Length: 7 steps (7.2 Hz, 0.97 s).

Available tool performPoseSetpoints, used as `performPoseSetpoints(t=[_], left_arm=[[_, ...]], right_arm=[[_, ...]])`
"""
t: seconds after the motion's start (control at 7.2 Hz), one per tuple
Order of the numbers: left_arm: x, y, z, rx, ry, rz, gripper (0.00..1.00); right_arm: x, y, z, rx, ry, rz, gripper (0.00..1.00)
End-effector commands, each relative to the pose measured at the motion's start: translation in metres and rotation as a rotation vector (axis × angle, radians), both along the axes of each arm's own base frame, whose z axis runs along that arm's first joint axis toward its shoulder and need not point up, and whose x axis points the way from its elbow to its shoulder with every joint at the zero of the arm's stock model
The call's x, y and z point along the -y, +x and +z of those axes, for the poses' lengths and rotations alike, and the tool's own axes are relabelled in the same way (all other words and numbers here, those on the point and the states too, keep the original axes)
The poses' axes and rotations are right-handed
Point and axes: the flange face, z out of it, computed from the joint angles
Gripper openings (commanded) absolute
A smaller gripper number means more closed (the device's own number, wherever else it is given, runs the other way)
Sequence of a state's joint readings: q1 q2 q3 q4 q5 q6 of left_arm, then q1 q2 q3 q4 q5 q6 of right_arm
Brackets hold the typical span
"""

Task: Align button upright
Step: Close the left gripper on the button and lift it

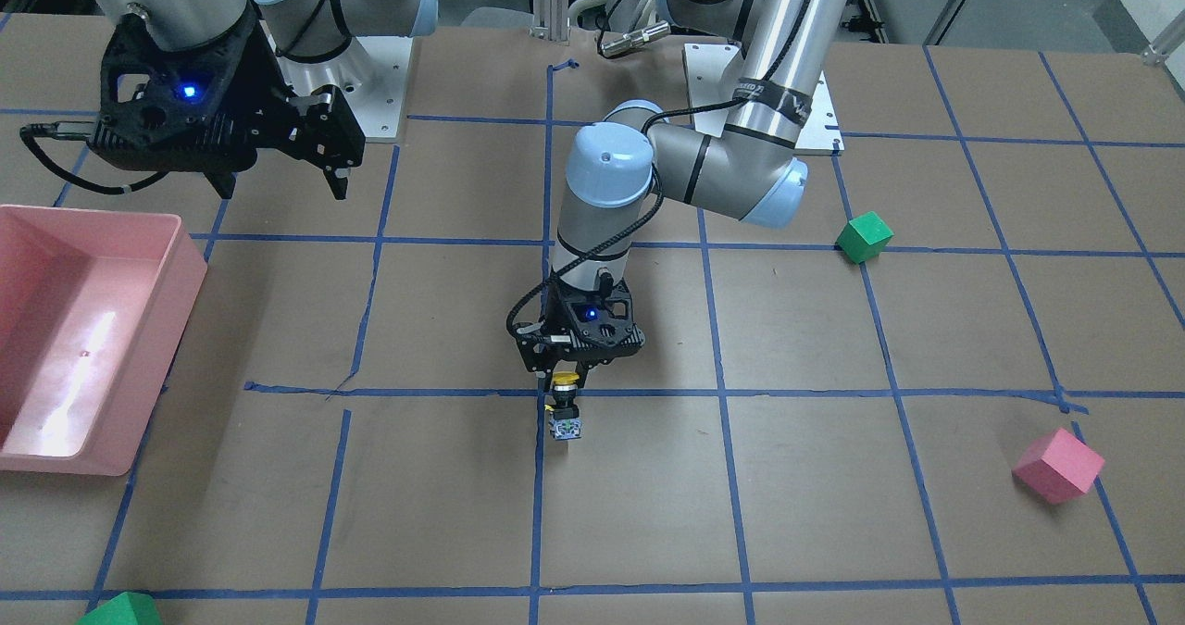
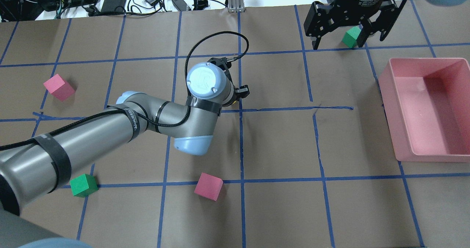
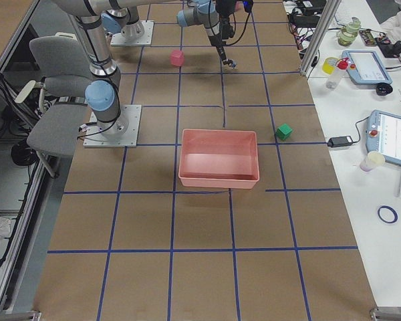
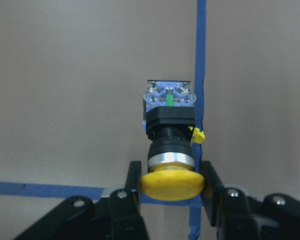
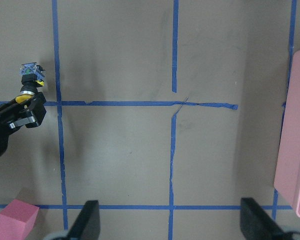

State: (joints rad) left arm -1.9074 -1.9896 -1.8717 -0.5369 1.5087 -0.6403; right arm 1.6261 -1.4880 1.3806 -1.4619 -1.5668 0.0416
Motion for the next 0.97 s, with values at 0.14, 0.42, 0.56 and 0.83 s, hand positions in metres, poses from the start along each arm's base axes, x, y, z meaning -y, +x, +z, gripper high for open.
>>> performPoseSetpoints(t=[0.14,0.42,0.56,0.83], left_arm=[[0.044,0.045,0.051,-0.505,0.510,0.403,0.07],[0.045,0.063,0.033,-0.597,0.802,0.525,0.13],[0.054,0.065,0.018,-0.612,0.864,0.582,0.13],[0.059,0.062,-0.028,-0.609,0.957,0.638,0.16]], right_arm=[[0.000,0.000,0.000,-0.001,0.002,0.000,0.99],[0.000,0.000,0.000,-0.001,0.002,0.000,0.99],[0.000,0.000,0.000,0.001,0.002,0.000,1.00],[-0.001,0.000,0.000,-0.001,0.002,0.000,0.99]])
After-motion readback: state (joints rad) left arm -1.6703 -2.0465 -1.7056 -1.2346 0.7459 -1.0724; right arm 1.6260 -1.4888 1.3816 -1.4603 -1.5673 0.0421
